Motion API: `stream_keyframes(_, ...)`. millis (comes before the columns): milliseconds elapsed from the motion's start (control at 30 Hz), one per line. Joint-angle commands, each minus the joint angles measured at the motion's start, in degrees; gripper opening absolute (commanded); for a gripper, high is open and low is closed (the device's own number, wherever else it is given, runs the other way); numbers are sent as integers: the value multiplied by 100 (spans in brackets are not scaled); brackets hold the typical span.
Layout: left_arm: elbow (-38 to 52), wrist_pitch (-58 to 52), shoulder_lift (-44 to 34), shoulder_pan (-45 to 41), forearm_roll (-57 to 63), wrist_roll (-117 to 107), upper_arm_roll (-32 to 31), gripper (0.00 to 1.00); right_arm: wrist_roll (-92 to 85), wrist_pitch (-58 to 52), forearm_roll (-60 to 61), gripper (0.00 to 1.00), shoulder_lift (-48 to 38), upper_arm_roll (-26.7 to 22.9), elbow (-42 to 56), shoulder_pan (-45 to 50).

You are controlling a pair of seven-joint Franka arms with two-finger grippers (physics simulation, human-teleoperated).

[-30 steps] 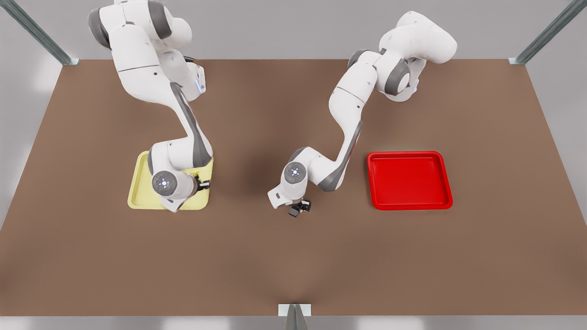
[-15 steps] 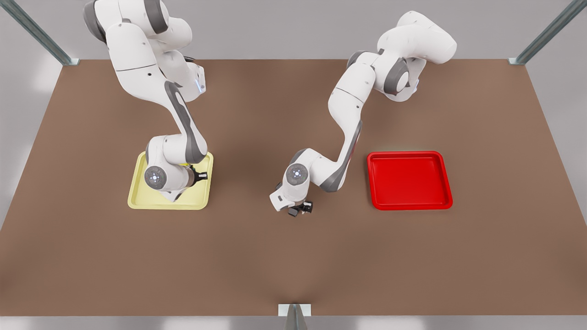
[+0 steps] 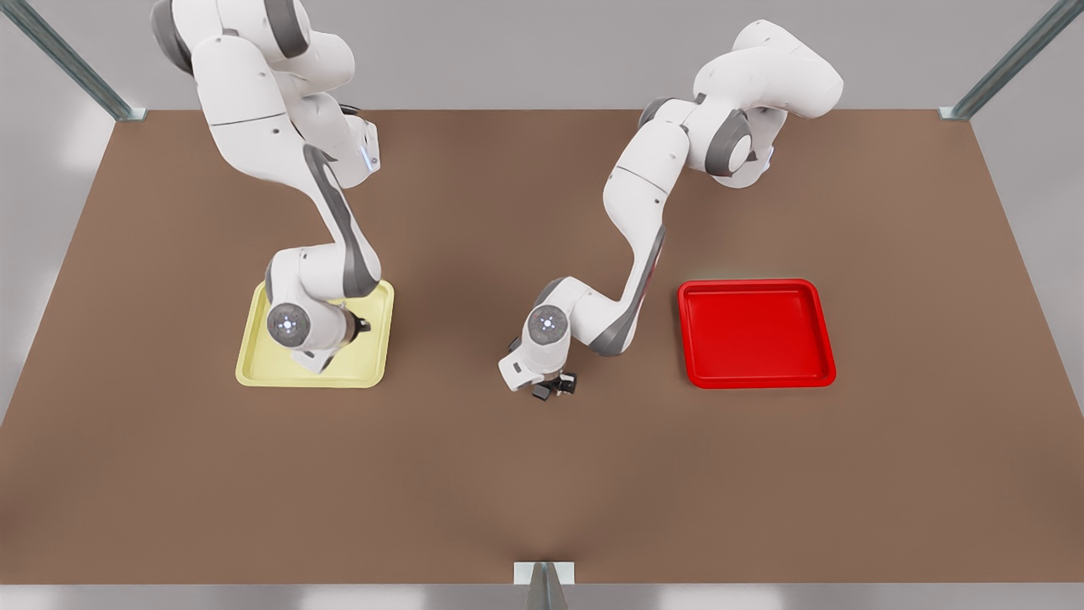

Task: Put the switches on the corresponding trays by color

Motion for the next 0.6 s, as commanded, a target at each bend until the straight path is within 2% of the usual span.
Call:
stream_keyframes(0,8,0,-1,-9,-4,-13,0,57,352,286,-940,100,-84,3,16,-69)
stream_keyframes(67,-1,0,-1,-9,-4,-14,0,55,-456,260,-1194,100,-383,-6,165,-377)
stream_keyframes(200,-1,0,-10,-9,-4,-5,0,54,-1837,-2701,-1608,100,-365,-85,2924,-940)
stream_keyframes(267,-1,0,-9,-9,-4,-5,0,54,-1819,-3572,-1616,100,-409,-85,4006,-931)
stream_keyframes(367,-1,0,-10,-9,-4,-5,0,53,-1758,-3537,-1616,100,-981,-50,3989,-913)
stream_keyframes(567,-1,-9,-10,-9,-4,-14,-9,50,-1775,-3555,-1634,100,-1095,-59,3936,-931)
